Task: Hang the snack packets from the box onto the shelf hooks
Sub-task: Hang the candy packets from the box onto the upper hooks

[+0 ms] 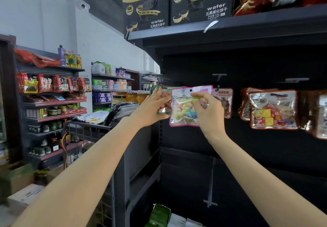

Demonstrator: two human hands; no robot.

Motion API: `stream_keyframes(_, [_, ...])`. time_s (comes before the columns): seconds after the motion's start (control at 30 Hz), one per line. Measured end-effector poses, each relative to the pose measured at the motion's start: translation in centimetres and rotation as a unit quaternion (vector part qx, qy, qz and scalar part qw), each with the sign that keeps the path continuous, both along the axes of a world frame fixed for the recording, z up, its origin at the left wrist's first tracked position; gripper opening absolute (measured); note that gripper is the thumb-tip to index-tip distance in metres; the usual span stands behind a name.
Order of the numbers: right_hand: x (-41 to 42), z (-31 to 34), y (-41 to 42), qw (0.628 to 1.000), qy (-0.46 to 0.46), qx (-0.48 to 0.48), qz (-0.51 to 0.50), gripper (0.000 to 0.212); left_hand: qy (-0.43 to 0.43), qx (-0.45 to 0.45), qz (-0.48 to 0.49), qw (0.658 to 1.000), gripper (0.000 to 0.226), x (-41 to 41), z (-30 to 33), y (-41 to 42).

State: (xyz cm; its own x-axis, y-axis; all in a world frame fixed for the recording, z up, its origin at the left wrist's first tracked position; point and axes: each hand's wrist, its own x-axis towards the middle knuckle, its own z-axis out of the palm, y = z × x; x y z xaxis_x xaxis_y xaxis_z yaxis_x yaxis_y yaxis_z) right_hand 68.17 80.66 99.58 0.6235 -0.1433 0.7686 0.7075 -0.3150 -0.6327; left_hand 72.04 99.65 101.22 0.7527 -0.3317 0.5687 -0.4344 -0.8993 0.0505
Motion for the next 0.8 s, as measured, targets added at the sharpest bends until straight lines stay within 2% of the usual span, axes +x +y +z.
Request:
stream_keyframes(0.1, [0.1,0.7,1.3,1.000,-0.008,0.006,0.016,0.023,-0.033,-0.131,-0.047,0.990,0.050,-1.3,-0.5,0.4])
stream_keyframes(0.2, [0.7,1.0,2.8,0.999,0.003,0.016,0.048,0.023,-0.094,-0.323,-0.040,0.941,0.035,-2.8,-0.4,1.0])
stream_keyframes(0.27, [1.2,1.1,3.9,0.997,0.011,0.012,0.073,0.027,-0.102,-0.383,-0.047,0.917,0.031,-3.5,-0.3,1.2])
stream_keyframes(0.43, [2.2,1.6,6.5,0.995,0.034,0.002,0.099,0.034,-0.057,-0.328,-0.050,0.942,0.053,-3.8,-0.3,1.3])
stream_keyframes(0.8, [3.7,2.4,7.6,0.996,0.059,-0.029,0.059,0.041,-0.025,-0.324,0.019,0.945,0.044,-2.4,-0.1,1.5])
